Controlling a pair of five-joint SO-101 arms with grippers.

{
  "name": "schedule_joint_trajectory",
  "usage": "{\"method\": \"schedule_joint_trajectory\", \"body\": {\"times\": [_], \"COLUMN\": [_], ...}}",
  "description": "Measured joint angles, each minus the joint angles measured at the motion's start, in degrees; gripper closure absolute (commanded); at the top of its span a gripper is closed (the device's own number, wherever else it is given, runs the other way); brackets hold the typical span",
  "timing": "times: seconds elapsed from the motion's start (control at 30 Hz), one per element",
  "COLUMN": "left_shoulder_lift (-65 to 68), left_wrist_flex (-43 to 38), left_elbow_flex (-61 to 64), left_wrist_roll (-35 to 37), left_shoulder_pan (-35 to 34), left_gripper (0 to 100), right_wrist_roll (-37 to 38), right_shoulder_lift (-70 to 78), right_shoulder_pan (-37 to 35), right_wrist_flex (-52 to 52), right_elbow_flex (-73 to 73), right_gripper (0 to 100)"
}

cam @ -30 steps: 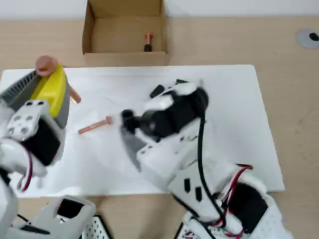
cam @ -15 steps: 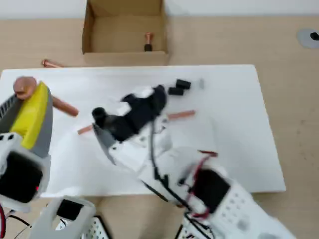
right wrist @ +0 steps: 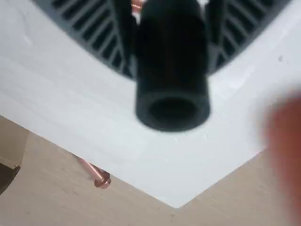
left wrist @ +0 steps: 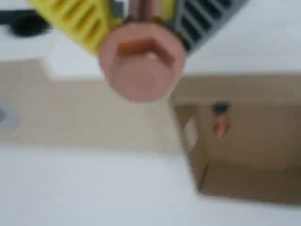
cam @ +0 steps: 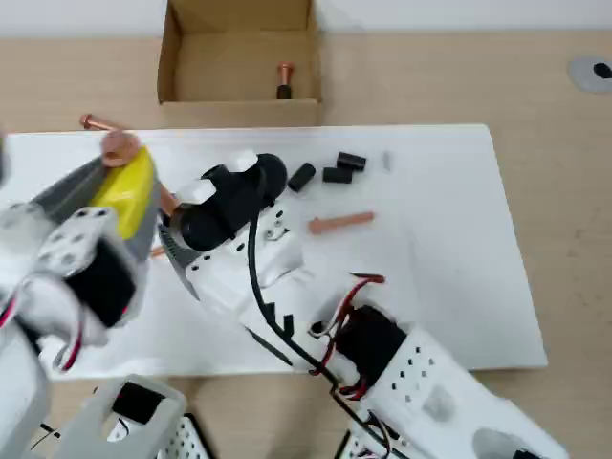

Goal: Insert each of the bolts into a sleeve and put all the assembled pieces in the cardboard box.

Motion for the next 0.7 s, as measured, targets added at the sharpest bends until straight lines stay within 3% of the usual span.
{"method": "schedule_joint_trajectory", "body": {"times": [0.27, 0.5, 0.7], "left_shoulder_lift": [-0.4, 0.0, 0.0], "left_wrist_flex": [-6.2, -9.7, -10.3], "left_elbow_flex": [6.2, 14.2, 17.7], "left_wrist_roll": [-1.8, -1.5, -0.8], "left_shoulder_pan": [-9.5, -10.0, -5.9], "left_gripper": [99, 99, 99], "right_wrist_roll": [0.0, 0.0, 0.0], "right_shoulder_lift": [0.0, 0.0, 0.0], "right_shoulder_pan": [0.4, 0.8, 0.8], "right_wrist_flex": [0.0, 0.0, 0.0], "right_elbow_flex": [0.0, -0.1, 0.0], "right_gripper": [98.9, 98.9, 98.9]}}
